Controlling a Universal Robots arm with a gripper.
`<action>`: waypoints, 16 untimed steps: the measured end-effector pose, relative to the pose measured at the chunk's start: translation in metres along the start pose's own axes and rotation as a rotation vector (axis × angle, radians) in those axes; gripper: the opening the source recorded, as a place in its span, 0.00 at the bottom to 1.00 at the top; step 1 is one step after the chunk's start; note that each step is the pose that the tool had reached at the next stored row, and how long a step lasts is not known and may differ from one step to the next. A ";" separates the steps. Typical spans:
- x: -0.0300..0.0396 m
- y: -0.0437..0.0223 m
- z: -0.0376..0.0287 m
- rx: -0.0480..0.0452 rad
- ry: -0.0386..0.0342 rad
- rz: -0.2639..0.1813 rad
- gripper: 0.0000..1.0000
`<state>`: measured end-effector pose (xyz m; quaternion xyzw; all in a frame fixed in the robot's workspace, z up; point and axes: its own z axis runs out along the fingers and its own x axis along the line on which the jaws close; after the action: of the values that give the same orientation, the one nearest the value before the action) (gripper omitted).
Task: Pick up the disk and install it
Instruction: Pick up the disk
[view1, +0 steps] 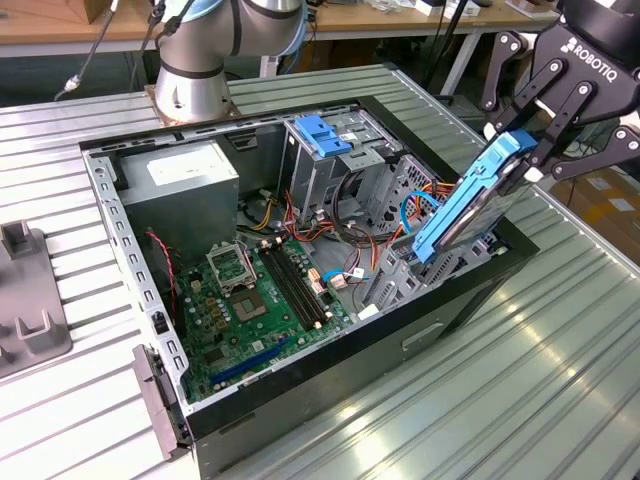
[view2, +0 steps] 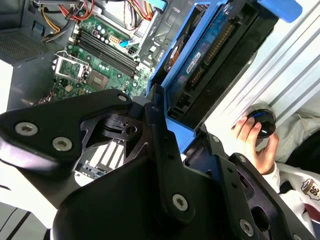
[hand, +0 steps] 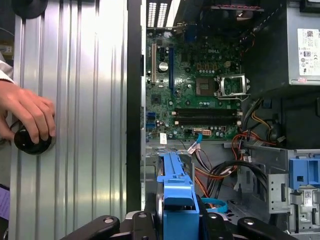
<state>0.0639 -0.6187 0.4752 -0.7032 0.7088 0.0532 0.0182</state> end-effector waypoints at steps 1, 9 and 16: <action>-0.0015 -0.0021 0.0011 -0.0003 0.0000 0.000 0.37; -0.0112 -0.0046 0.0063 -0.0005 -0.0001 0.000 0.37; -0.0199 -0.0067 0.0152 -0.0008 0.0000 0.000 0.37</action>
<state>0.0701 -0.5974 0.4618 -0.7032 0.7088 0.0535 0.0179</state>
